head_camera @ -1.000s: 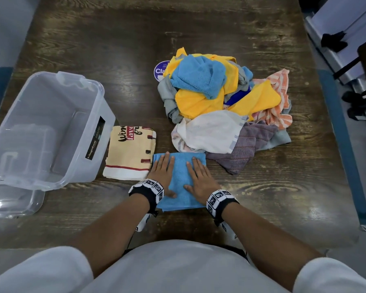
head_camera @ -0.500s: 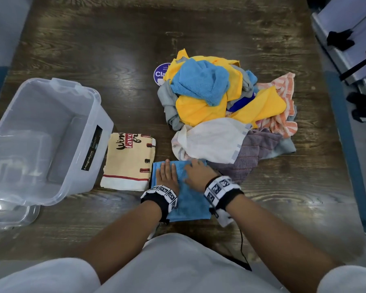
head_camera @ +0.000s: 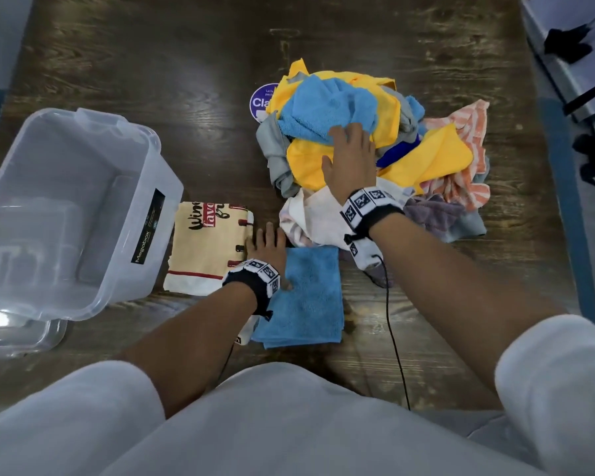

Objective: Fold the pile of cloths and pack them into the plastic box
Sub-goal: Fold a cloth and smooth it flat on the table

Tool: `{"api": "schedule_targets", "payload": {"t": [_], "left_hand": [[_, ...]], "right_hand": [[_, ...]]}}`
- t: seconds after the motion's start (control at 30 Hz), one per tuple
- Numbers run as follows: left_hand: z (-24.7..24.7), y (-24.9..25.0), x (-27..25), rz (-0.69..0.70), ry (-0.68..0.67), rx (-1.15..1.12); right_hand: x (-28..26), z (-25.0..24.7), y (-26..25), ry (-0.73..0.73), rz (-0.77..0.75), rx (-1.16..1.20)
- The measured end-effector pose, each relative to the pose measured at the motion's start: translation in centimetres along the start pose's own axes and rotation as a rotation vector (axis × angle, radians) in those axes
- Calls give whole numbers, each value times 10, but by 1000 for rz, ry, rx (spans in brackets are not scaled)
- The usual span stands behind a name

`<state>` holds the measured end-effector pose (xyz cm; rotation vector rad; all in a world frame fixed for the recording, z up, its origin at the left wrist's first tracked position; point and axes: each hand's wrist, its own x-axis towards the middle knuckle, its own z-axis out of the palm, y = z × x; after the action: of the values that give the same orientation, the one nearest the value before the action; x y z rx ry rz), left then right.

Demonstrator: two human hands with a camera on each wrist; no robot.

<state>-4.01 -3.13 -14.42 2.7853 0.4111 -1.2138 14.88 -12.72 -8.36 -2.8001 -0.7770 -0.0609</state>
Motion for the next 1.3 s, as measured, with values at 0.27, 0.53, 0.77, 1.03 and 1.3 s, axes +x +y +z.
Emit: {"api": "schedule_targets", "payload": {"t": [0.27,0.53,0.77,1.03,1.3], "left_hand": [[9,1,6,-9,4,-80],[5,1,4,5,17,-81],[-18,-19,4,46,-57,-179],[-111,-32,-29,-47,541,-750],[-181,-15,-101,517,832,-1272]], "right_hand": [[30,14,13,-50,-3,-125],[44,-3,23,-115,14,-154],[34,-49,5,199,104,169],[-20,-149,-36,457,83,795],[-90,-191,-55,397,-58,939]]}}
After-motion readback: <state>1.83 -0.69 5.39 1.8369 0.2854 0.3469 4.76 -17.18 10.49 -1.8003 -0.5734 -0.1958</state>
